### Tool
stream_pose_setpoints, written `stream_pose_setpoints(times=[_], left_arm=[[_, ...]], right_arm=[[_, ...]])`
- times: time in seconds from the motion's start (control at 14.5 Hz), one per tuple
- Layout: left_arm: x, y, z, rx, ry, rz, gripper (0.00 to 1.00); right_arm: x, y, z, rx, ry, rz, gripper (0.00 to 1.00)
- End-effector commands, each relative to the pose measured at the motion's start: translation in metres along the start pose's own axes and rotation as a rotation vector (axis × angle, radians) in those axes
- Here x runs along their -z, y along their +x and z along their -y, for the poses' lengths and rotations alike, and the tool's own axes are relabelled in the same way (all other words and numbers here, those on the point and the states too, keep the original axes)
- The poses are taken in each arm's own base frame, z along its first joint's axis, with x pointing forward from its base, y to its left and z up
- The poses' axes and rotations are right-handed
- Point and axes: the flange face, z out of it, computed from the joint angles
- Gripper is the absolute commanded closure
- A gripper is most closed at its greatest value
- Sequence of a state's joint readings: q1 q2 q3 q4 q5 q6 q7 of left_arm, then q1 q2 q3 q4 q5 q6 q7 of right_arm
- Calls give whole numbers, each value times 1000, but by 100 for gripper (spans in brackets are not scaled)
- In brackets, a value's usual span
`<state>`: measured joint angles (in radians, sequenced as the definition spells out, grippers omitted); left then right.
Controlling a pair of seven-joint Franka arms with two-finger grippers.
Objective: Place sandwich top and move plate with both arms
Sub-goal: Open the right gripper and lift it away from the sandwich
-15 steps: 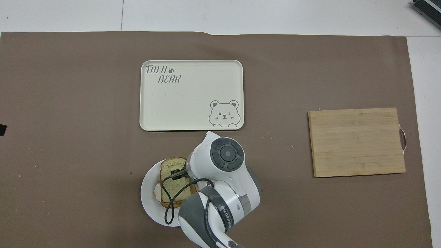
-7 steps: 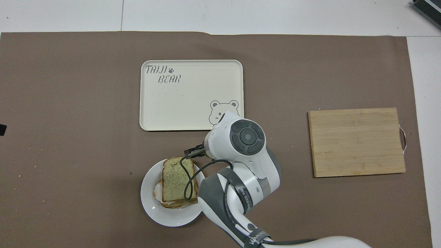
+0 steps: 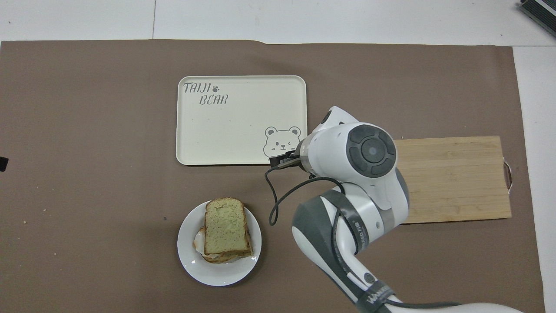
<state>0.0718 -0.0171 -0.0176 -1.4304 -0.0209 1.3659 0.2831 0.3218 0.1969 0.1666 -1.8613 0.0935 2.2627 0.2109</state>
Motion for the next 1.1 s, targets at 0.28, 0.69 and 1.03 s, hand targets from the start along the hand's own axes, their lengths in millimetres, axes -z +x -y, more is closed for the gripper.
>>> stream_pose_setpoints(times=[0.28, 0.69, 1.03], left_arm=[[5, -5, 1, -5, 4, 6, 0], [5, -6, 1, -5, 5, 5, 0], [5, -5, 1, -5, 4, 6, 0]], right_arm=[[42, 23, -117, -138, -56, 12, 0], [114, 19, -143, -98, -195, -69, 0], [174, 0, -162, -153, -223, -72, 0]])
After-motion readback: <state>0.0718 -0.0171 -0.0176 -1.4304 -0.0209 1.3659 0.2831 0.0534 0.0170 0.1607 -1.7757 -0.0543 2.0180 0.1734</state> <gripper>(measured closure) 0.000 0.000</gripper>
